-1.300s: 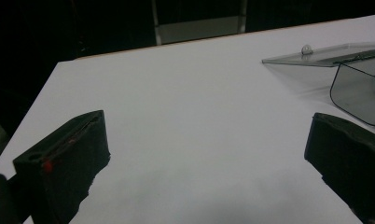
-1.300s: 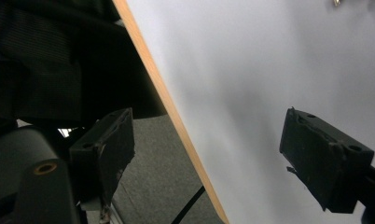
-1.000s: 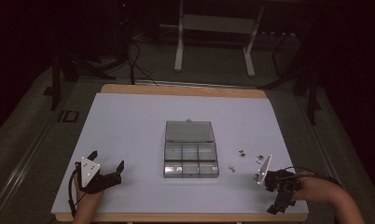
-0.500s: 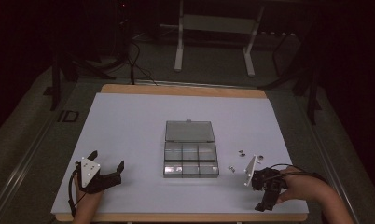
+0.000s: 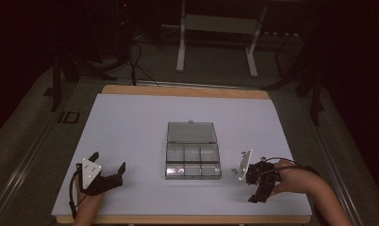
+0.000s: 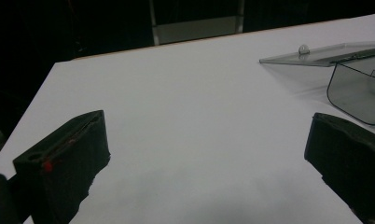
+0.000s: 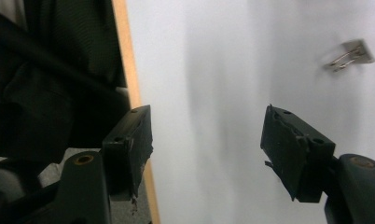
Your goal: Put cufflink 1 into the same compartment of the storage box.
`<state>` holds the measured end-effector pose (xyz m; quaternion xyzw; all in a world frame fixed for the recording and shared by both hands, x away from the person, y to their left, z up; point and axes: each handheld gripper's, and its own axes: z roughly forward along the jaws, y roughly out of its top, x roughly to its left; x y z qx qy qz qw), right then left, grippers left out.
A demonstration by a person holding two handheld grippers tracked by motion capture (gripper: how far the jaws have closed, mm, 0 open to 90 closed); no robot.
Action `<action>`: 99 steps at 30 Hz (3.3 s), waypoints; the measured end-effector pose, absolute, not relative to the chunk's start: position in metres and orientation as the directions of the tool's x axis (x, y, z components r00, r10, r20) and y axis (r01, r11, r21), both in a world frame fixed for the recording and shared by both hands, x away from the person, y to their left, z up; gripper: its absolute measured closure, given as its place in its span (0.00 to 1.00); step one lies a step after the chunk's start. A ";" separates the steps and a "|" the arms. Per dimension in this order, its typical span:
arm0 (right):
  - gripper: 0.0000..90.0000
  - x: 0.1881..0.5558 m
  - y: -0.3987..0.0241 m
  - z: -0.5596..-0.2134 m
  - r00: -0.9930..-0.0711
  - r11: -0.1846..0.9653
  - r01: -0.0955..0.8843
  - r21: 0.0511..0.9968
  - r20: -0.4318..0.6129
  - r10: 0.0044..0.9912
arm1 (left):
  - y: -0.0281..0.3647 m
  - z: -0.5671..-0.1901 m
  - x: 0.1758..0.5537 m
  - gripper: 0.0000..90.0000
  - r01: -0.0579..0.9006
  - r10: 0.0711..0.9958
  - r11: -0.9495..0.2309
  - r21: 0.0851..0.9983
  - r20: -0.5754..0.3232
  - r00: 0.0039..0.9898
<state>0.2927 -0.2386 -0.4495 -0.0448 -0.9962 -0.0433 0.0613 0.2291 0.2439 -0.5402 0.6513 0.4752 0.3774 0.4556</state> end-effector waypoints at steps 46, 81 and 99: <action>0.69 0.400 -0.244 -0.474 -0.969 0.974 0.228 0.011 -0.089 0.228 | 0.244 -0.540 0.229 0.01 0.277 0.962 -0.135 0.951 0.058 0.268; 0.72 0.413 -0.225 -0.474 -0.971 0.971 0.236 -0.035 -0.032 0.235 | 0.244 -0.540 0.230 0.01 0.280 0.963 -0.134 0.951 0.058 0.263; 0.72 0.389 -0.176 -0.430 -0.974 0.975 0.224 0.006 -0.032 0.224 | 0.244 -0.540 0.229 0.01 0.275 0.962 -0.136 0.952 0.060 0.268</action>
